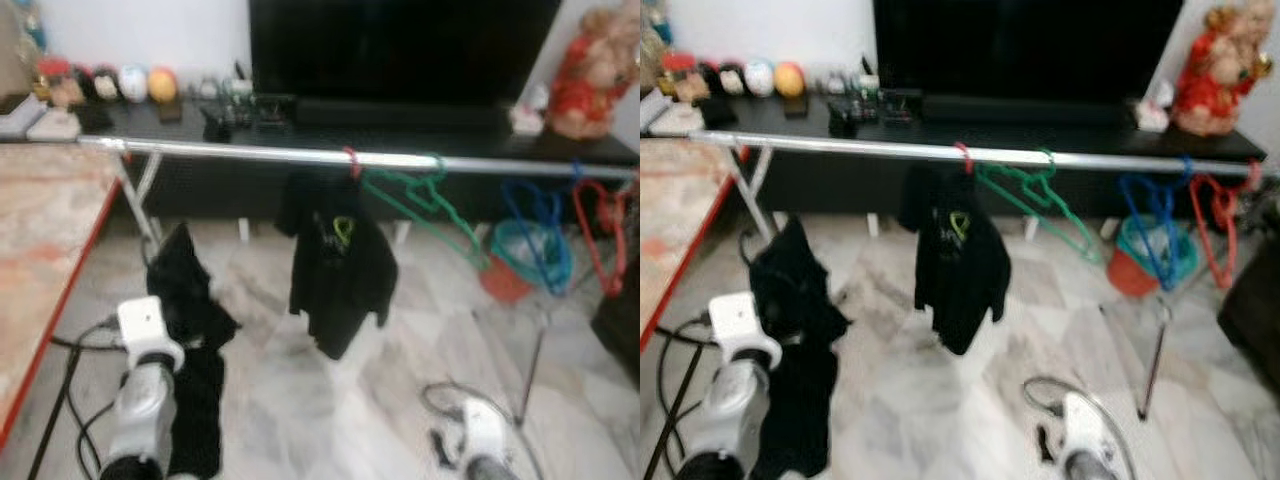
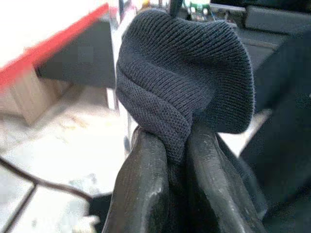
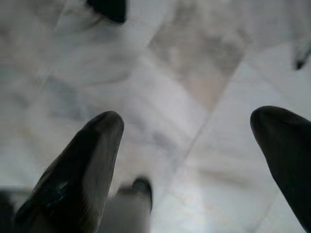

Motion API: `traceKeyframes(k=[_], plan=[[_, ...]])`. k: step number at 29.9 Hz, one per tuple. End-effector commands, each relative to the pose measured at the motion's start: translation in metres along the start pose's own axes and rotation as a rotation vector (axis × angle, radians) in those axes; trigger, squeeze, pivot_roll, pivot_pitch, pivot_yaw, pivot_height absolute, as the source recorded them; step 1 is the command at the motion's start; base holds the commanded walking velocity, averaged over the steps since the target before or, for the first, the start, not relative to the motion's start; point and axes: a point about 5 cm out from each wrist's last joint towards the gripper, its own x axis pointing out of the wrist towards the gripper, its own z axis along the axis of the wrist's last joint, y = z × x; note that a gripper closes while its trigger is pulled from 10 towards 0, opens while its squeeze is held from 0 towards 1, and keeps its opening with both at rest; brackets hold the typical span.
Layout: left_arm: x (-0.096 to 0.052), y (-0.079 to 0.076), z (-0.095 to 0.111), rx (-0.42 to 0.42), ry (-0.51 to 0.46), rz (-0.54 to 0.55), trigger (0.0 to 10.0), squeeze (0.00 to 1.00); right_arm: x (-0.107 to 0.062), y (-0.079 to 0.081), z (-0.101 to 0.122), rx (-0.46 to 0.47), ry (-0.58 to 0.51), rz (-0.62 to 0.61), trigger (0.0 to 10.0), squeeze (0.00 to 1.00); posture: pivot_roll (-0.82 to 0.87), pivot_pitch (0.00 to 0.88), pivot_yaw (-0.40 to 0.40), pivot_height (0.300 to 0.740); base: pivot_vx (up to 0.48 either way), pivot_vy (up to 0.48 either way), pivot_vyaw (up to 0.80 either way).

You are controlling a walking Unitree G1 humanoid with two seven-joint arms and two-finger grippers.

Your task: Hang hanger

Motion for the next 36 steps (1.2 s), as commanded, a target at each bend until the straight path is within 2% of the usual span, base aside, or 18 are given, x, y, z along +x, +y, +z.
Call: traceKeyframes(k=[1,4,5,7,12,15,20,23,27,32,36], plan=[[0.005,-0.011,0.014,-0.005,-0.055,-0.055,10.0,0.0,-0.002,-0.011,-0.009,0.014,0.038,-0.038,10.0,0.0,-0.08,0.0,-0.026,0.74,0.442,0.0,0.0],[0.004,-0.016,0.013,0.004,-0.041,-0.109,10.0,0.0,-0.003,-0.011,-0.011,0.019,0.045,-0.039,10.0,0.0,-0.08,0.0,-0.024,0.74,0.441,0.0,0.0],[0.002,-0.022,0.009,0.016,-0.021,-0.162,10.0,0.0,-0.003,-0.011,-0.013,0.051,0.052,-0.042,10.0,0.0,-0.08,0.0,-0.024,0.74,0.442,0.0,0.0],[0.0,-0.026,0.005,0.023,-0.002,-0.187,10.0,0.0,-0.003,-0.011,-0.015,0.092,0.052,-0.032,10.0,0.0,-0.08,0.0,-0.017,0.74,0.442,0.0,-0.78],[-0.002,-0.031,0.004,0.003,0.009,-0.211,10.0,0.0,-0.005,-0.017,-0.019,0.077,0.065,-0.023,10.0,0.0,-0.08,0.0,-0.019,0.74,0.414,0.0,-0.66],[-0.003,-0.032,0.003,0.004,0.024,-0.216,10.0,0.0,-0.005,-0.016,-0.021,0.066,0.069,-0.013,10.0,0.0,-0.08,0.0,-0.019,0.74,0.0,0.0,0.0],[-0.005,-0.037,0.001,-0.006,0.035,-0.253,10.0,0.0,-0.005,-0.004,-0.027,0.06,0.09,0.005,10.0,0.0,-0.08,0.0,-0.016,0.74,0.0,0.0,0.0],[-0.008,-0.043,0.001,-0.013,0.045,-0.312,10.0,0.0,-0.004,0.003,-0.027,0.063,0.095,0.015,10.0,0.0,-0.08,0.0,-0.014,0.74,0.0,0.0,0.0],[-0.012,-0.055,-0.002,0.036,0.081,-0.42,10.0,0.0,-0.004,0.003,-0.026,0.06,0.092,0.02,10.0,0.0,-0.08,0.0,-0.014,0.74,0.0,0.0,0.0],[-0.008,-0.063,-0.012,0.125,0.157,-0.433,10.0,0.0,-0.004,0.002,-0.025,0.065,0.088,0.021,10.0,0.0,-0.08,0.0,-0.012,0.74,0.0,0.0,0.0],[-0.002,-0.071,-0.01,0.132,0.164,-0.446,10.0,0.0,-0.004,0.003,-0.024,0.068,0.083,0.026,10.0,0.0,-0.08,0.0,-0.013,0.74,0.0,0.0,0.0]])
